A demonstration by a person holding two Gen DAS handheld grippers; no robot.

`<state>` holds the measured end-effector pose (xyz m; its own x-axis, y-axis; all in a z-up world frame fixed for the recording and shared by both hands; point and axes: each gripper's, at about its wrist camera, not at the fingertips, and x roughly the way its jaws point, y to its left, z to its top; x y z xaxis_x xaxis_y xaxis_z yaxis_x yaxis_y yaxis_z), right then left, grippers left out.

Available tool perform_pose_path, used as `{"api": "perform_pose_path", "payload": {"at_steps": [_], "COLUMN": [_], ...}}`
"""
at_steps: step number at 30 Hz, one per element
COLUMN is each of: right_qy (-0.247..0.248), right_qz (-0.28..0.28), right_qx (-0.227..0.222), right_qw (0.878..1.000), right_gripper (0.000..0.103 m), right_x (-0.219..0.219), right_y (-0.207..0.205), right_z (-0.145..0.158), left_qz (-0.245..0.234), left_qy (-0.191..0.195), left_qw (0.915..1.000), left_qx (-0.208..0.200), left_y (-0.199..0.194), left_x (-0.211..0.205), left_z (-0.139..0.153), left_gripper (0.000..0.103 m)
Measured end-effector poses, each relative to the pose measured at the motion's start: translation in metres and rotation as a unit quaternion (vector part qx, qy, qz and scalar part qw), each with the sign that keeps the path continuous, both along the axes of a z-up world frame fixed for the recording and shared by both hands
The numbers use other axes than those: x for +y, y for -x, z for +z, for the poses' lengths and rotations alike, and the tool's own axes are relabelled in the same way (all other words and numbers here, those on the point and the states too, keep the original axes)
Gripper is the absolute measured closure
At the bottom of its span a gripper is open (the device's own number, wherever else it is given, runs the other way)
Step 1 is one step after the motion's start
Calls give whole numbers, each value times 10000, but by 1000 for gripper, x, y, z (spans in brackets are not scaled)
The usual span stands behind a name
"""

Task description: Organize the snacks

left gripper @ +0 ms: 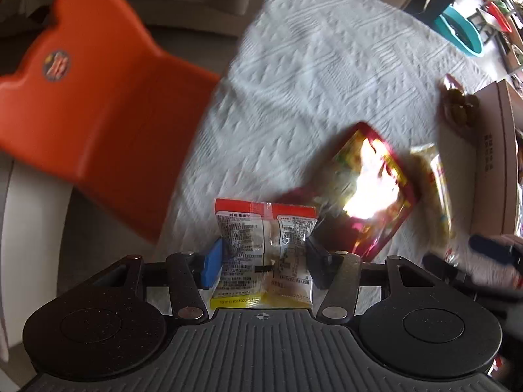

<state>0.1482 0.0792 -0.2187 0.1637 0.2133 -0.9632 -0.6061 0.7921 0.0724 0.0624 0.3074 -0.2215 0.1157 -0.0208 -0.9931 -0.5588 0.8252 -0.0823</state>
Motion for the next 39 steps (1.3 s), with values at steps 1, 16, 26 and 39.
{"api": "perform_pose_path", "payload": {"at_steps": [1,16,26,39], "right_qy": [113,778,283,372], "right_qz": [74,1233,1070,372], "right_qx": [-137,141,1139,1394], "right_qw": [9998,9892,9873,9888], "right_gripper": [36,73,74,73], "right_x": [9,49,-48,-137], "right_y": [-2,-22,8,13], "right_z": [2,-36,-5,-22], "left_qz": [88,1372,694,-28], "left_qy": [39,581,1009,813], "left_qw": [9999,9877,9919,9967], "left_qx": [39,-481,-334,34], "left_y": [13,94,78,41], "left_x": [1,-53,-138,-203], "left_z": [0,-4,-2,-9], "left_gripper": [44,44,44,44]}}
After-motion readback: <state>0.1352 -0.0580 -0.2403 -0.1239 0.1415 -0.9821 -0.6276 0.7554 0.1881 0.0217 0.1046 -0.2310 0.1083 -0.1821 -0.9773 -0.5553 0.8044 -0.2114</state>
